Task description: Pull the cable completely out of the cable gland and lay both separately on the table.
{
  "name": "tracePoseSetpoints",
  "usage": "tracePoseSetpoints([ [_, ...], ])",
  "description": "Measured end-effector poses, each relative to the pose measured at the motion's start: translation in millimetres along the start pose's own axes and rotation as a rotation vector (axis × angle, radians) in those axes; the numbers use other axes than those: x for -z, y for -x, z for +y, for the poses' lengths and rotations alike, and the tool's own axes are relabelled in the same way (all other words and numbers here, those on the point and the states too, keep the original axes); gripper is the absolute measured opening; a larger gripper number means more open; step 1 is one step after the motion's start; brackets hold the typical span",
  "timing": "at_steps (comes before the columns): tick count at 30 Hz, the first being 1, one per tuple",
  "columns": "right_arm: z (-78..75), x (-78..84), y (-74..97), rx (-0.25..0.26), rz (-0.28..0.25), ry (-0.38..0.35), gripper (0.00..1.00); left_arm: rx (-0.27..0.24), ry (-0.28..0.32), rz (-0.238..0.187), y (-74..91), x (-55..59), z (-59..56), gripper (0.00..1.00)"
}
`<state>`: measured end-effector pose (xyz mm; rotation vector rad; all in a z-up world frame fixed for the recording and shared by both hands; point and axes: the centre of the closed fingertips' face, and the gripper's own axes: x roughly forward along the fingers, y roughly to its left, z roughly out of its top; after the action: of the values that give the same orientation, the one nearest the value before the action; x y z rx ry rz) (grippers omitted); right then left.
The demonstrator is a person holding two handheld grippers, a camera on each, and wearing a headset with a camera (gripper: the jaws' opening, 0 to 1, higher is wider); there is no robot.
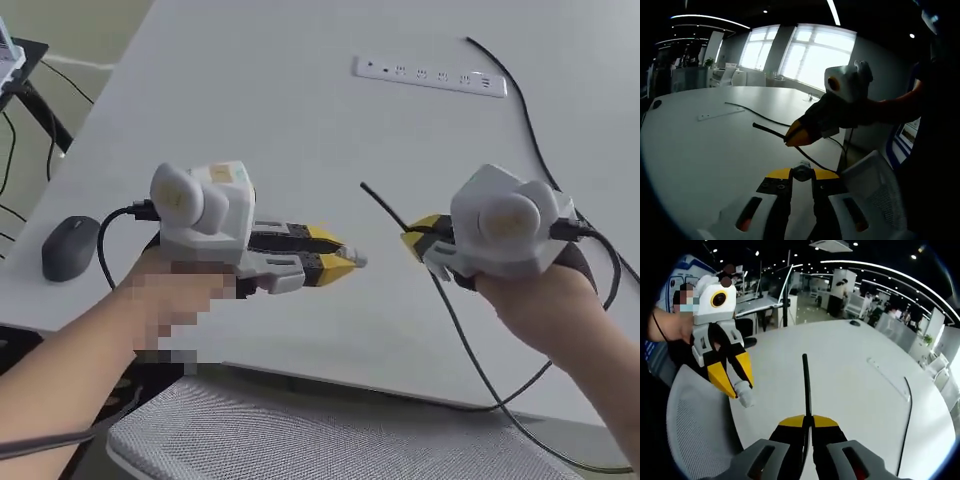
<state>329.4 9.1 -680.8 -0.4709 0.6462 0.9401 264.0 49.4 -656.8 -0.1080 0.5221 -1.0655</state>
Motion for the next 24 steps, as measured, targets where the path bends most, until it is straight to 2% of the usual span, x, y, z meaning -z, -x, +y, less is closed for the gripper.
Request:
tracePoseSetpoints([
  [7, 6.2, -23.1, -18.1, -0.002, 0.023, 0.076, 0.00, 0.000, -0.034, 0.011, 5.4, 16.1, 5.4, 0.15],
  [11, 9.8, -32.6, -28.2, -0.004, 0.028, 0.117, 0.00, 0.003, -0.028, 0.008, 8.6, 22.3, 8.1, 0.15],
  [17, 10.2, -40.7, -40.7, -0.004, 0.038, 0.120, 0.00, 0.010, -0.023, 0.002, 13.6, 31.2, 13.4, 0.15],
  [19, 13.1, -46.6, -45.1, -0.022, 0.025, 0.075, 0.00, 0.010, -0.020, 0.001, 15.9, 35.6, 15.6, 0.15],
  [24, 16.0, -58.7, -60.5, -0.022, 0.038, 0.098, 0.00, 0.010, -0.006, -0.008, 22.0, 46.6, 22.1, 0.15],
])
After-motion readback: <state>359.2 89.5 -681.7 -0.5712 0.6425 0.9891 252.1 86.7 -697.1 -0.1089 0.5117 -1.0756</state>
